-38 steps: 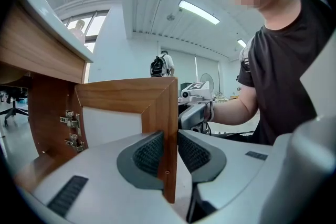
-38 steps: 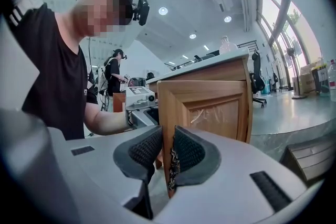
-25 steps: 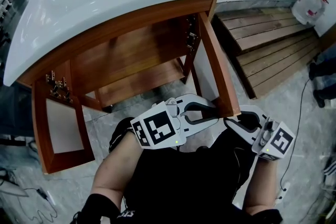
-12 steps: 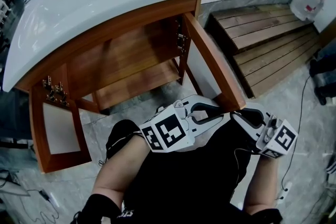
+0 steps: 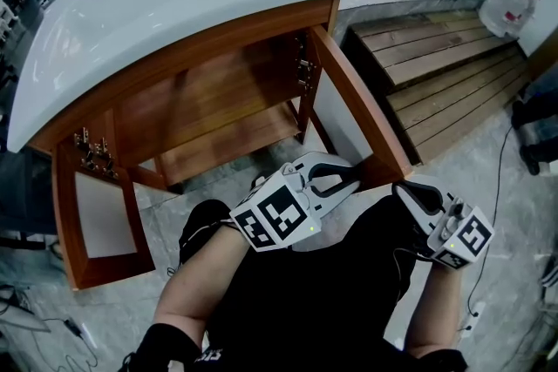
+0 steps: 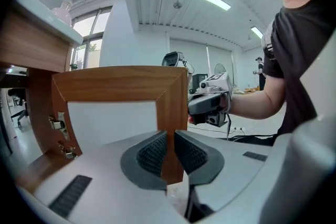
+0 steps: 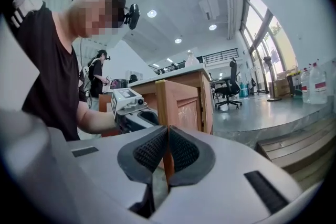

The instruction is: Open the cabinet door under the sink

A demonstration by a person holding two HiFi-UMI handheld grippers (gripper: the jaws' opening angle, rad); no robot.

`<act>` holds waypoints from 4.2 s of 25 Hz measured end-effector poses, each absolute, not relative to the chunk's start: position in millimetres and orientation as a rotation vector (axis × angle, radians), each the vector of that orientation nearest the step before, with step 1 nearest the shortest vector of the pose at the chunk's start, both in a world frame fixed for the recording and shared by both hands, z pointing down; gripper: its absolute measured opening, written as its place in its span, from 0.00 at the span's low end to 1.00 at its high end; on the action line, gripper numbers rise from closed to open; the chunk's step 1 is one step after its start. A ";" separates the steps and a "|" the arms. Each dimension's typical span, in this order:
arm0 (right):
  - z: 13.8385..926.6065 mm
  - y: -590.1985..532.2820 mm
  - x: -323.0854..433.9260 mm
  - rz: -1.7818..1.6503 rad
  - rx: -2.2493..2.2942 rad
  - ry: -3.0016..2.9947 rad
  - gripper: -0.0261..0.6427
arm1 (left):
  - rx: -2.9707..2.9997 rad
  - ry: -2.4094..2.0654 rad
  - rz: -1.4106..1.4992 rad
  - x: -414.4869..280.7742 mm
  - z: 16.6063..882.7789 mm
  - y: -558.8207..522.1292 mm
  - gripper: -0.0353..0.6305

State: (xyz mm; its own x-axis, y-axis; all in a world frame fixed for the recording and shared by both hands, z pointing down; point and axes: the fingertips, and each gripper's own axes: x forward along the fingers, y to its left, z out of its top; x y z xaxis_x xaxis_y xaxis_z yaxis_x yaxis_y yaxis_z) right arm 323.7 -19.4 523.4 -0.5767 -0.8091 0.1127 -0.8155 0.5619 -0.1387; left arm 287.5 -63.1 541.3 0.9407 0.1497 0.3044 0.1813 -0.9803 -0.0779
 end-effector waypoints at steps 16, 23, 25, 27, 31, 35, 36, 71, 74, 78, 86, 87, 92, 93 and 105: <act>514.5 -42.2 208.7 0.300 1.453 -2.739 0.06 | -3.040 0.098 -0.400 227.0 522.6 -114.0 0.12; 517.6 -91.1 165.1 0.271 1.510 -2.705 0.06 | -3.036 0.499 -0.407 171.1 525.2 -169.3 0.12; 519.7 -102.3 159.0 0.247 1.500 -2.685 0.06 | -3.034 0.680 -0.429 151.4 527.9 -186.2 0.11; 512.6 -117.8 151.7 0.192 1.508 -2.682 0.06 | -3.013 0.848 -0.422 133.7 522.1 -201.2 0.11; 470.5 -136.8 141.1 0.095 1.522 -2.700 0.06 | -3.025 1.046 -0.417 114.3 496.8 -211.1 0.11; 417.3 -135.0 145.6 0.212 1.486 -2.715 0.06 | -3.069 1.034 -0.518 116.2 451.4 -195.2 0.11; 403.5 -132.0 151.4 0.254 1.490 -2.707 0.06 | -3.078 1.040 -0.536 115.7 437.1 -190.5 0.11; 47.7 -83.7 58.8 0.306 1.350 -2.714 0.06 | -2.953 1.437 -0.519 -57.8 68.6 -116.5 0.10; 34.7 -86.9 69.8 0.301 1.305 -2.760 0.06 | -2.897 1.534 -0.495 -66.0 55.0 -116.5 0.10; 14.1 -86.2 79.7 0.243 1.259 -2.811 0.06 | -2.855 1.637 -0.455 -69.4 43.7 -115.2 0.10; 0.5 -78.8 93.8 0.197 1.173 -2.841 0.06 | -2.821 1.746 -0.390 -52.7 34.2 -106.9 0.10; 0.2 -79.7 96.9 0.202 1.172 -2.846 0.06 | -2.816 1.754 -0.388 -51.7 33.8 -106.8 0.10; -5.7 -87.5 111.5 0.208 1.189 -2.867 0.06 | -2.792 1.783 -0.402 -50.6 32.4 -110.2 0.10; -7.0 -88.7 114.6 0.205 1.194 -2.869 0.06 | -2.791 1.786 -0.407 -49.0 32.5 -111.1 0.10; -7.7 -85.4 151.1 0.215 1.253 -2.885 0.06 | -2.787 1.730 -0.425 -14.8 29.2 -115.2 0.10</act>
